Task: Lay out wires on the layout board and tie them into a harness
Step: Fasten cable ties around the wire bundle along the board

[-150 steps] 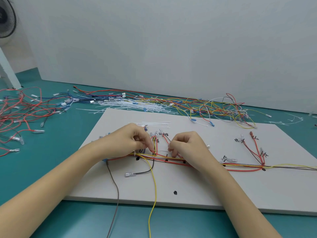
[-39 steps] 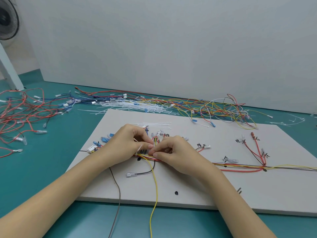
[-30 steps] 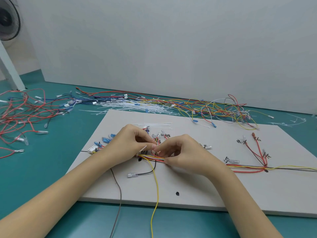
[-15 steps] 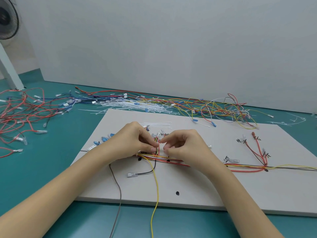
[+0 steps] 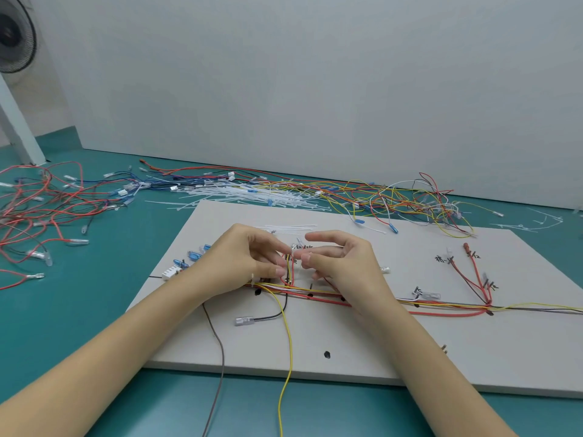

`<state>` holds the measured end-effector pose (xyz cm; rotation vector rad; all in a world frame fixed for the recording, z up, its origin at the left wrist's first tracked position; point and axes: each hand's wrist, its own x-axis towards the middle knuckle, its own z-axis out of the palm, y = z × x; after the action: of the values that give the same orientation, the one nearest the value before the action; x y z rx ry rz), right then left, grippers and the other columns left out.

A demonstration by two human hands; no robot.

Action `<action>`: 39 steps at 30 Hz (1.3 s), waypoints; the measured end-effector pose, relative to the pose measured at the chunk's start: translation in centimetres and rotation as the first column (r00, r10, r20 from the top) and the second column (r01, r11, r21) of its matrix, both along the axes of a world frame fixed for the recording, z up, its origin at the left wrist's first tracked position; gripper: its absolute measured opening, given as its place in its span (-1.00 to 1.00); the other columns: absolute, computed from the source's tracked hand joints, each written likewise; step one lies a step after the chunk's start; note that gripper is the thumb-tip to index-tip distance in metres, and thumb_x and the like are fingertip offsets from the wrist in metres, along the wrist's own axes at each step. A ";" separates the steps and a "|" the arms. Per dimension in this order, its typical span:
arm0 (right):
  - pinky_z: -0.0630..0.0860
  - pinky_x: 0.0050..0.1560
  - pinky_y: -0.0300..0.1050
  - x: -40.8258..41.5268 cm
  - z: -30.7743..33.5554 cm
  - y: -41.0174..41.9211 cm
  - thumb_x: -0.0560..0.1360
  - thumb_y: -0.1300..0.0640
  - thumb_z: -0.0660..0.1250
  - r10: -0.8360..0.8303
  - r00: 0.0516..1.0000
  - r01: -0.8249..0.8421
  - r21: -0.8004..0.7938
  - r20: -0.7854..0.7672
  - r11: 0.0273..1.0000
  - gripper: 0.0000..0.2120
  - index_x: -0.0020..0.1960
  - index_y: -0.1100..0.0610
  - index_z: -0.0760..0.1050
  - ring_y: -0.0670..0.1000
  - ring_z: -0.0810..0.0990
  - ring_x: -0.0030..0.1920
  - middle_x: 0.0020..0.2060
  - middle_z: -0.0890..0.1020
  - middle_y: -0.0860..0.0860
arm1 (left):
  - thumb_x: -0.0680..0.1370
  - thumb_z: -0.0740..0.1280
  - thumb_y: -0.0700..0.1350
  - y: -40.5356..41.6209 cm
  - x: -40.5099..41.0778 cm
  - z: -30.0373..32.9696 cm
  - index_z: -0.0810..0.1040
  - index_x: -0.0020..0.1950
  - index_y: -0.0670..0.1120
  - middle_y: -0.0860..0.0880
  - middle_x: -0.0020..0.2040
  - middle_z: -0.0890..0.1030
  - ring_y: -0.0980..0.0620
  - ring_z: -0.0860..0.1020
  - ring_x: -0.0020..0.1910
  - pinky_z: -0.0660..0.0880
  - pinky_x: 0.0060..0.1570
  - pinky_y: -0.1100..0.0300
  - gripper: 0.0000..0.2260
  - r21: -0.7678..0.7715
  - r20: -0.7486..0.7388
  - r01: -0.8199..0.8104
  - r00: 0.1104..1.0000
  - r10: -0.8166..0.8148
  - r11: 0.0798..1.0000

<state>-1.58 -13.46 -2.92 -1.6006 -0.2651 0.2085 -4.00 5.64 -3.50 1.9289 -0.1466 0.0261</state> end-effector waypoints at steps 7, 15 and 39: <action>0.43 -0.52 -0.25 -0.5 -0.1 0.6 0.43 0.30 0.47 -0.046 0.998 0.048 -0.047 0.042 0.998 -0.81 0.01 0.22 0.54 -0.02 0.55 -0.43 -0.26 0.72 0.11 | 0.31 0.56 -0.37 -0.2 0.2 -0.4 0.61 -0.19 -0.16 -0.10 -0.32 0.69 -0.04 0.68 -0.35 0.59 -0.33 0.25 -0.79 -0.067 -0.004 -0.100 0.995 0.100 0.993; 0.53 -0.45 -0.27 -0.6 -0.1 0.7 0.44 0.33 0.45 -0.047 0.998 0.050 -0.066 0.047 0.997 -0.95 -0.10 0.25 0.65 -0.08 0.61 -0.44 -0.38 0.66 0.10 | 0.34 0.56 -0.31 -0.3 0.1 -0.6 0.68 -0.28 -0.08 -0.09 -0.35 0.69 0.06 0.65 -0.38 0.52 -0.35 0.32 -0.85 -0.010 0.033 -0.088 0.996 0.088 0.996; 0.64 -0.23 -0.14 -0.5 -0.4 0.8 0.44 0.39 0.43 0.067 0.990 -0.048 -0.151 0.124 0.987 -0.86 -0.17 0.18 0.68 0.00 0.61 -0.36 -0.29 0.70 0.19 | 0.35 0.55 -0.30 -0.9 -0.5 -0.5 0.70 -0.24 -0.12 -0.05 -0.33 0.69 0.09 0.65 -0.34 0.55 -0.27 0.30 -0.89 0.048 0.129 -0.099 0.987 0.092 0.994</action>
<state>-2.04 -12.65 -3.35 -1.7575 -0.4038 0.1732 -4.48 4.71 -4.02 1.9877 -0.1406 0.2115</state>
